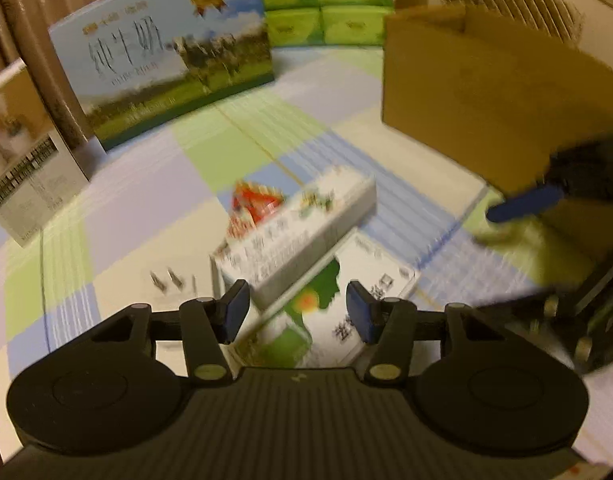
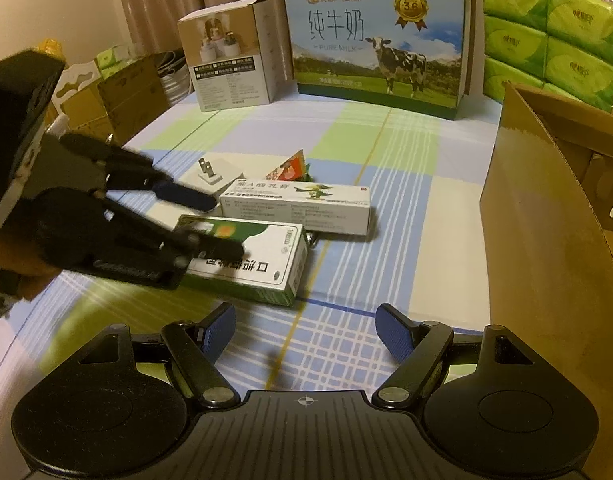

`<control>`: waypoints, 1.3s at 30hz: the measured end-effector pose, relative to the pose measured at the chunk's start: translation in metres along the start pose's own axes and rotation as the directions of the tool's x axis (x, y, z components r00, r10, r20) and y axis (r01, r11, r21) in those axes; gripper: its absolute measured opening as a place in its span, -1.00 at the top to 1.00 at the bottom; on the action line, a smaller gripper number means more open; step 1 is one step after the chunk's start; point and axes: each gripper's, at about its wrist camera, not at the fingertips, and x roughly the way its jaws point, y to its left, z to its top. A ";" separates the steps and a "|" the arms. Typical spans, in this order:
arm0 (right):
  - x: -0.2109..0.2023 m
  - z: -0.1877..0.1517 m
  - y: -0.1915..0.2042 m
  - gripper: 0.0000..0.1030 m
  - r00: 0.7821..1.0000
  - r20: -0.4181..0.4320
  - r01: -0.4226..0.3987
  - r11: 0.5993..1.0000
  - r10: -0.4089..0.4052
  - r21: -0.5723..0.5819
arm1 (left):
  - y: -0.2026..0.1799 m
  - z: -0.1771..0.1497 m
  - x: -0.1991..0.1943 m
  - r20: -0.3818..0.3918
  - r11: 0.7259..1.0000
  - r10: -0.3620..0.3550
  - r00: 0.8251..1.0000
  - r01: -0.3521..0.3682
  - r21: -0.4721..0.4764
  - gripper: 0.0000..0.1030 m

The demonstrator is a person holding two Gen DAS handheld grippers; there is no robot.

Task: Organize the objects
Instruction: 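Lower the left gripper onto the medicine box stack and pull the green box out, then lift the green spray box with the left gripper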

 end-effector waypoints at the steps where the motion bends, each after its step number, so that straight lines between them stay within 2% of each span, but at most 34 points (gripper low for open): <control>1: -0.001 0.000 0.000 -0.46 1.000 0.001 0.001 1.000 -0.001 0.003 | 0.002 -0.004 -0.001 0.009 0.999 -0.033 0.999 0.033 -0.030 0.04; 6: -0.004 0.001 -0.003 -0.46 1.000 0.013 0.003 1.000 -0.004 0.024 | -0.005 -0.022 -0.014 -0.004 0.991 -0.088 0.996 0.087 -0.101 0.03; 10: -0.006 0.002 -0.006 -0.46 1.000 0.018 0.003 0.999 -0.004 0.041 | -0.015 -0.033 -0.028 0.012 0.990 -0.101 0.995 0.102 -0.097 0.03; 12: -0.008 0.003 -0.009 -0.46 1.000 0.020 0.002 0.998 -0.003 0.060 | -0.015 -0.035 -0.030 0.017 0.990 -0.107 0.994 0.108 -0.091 -0.07; 13: -0.008 0.003 -0.010 -0.46 1.000 0.021 0.000 0.998 -0.002 0.067 | -0.015 -0.035 -0.028 0.009 0.990 -0.111 0.994 0.111 -0.081 -0.18; 16: -0.009 0.004 -0.011 -0.46 1.000 0.023 -0.001 0.997 -0.001 0.073 | -0.019 -0.032 -0.021 -0.012 0.993 -0.119 0.993 0.118 -0.029 -0.24; 21: -0.009 0.005 -0.008 -0.46 1.000 0.022 -0.008 0.998 0.006 0.062 | -0.029 -0.031 -0.011 -0.041 0.996 -0.092 0.995 0.093 0.013 -0.26; 24: -0.010 0.010 -0.003 -0.46 1.000 0.025 -0.018 0.999 0.017 0.037 | -0.029 -0.034 -0.016 -0.036 0.997 -0.067 0.997 0.065 -0.031 -0.10; 26: -0.011 0.017 0.001 -0.46 0.999 0.034 -0.024 1.000 0.023 0.012 | -0.025 -0.038 -0.024 -0.025 0.994 -0.021 0.999 0.018 -0.105 -0.03; 29: -0.010 0.032 0.008 -0.46 0.999 0.040 -0.024 0.999 0.026 -0.047 | -0.013 -0.047 -0.032 -0.031 0.964 0.067 0.997 -0.072 -0.256 -0.03; 31: -0.007 0.041 0.013 -0.46 0.999 0.034 -0.014 0.993 0.018 -0.116 | -0.005 -0.053 -0.038 -0.043 0.926 0.129 0.991 -0.136 -0.351 -0.02; 33: 0.001 0.055 0.017 -0.46 1.000 0.016 0.003 0.977 0.000 -0.212 | 0.000 -0.057 -0.045 -0.028 0.888 0.171 0.985 -0.166 -0.429 -0.02; 36: 0.018 0.073 0.020 -0.46 1.000 -0.031 -0.012 0.937 0.001 -0.350 | 0.006 -0.057 -0.047 -0.021 0.845 0.215 0.976 -0.197 -0.496 -0.02; 39: 0.037 0.087 0.020 -0.46 0.996 -0.078 -0.066 0.901 0.036 -0.428 | 0.008 -0.055 -0.041 -0.023 0.838 0.240 0.971 -0.219 -0.500 -0.02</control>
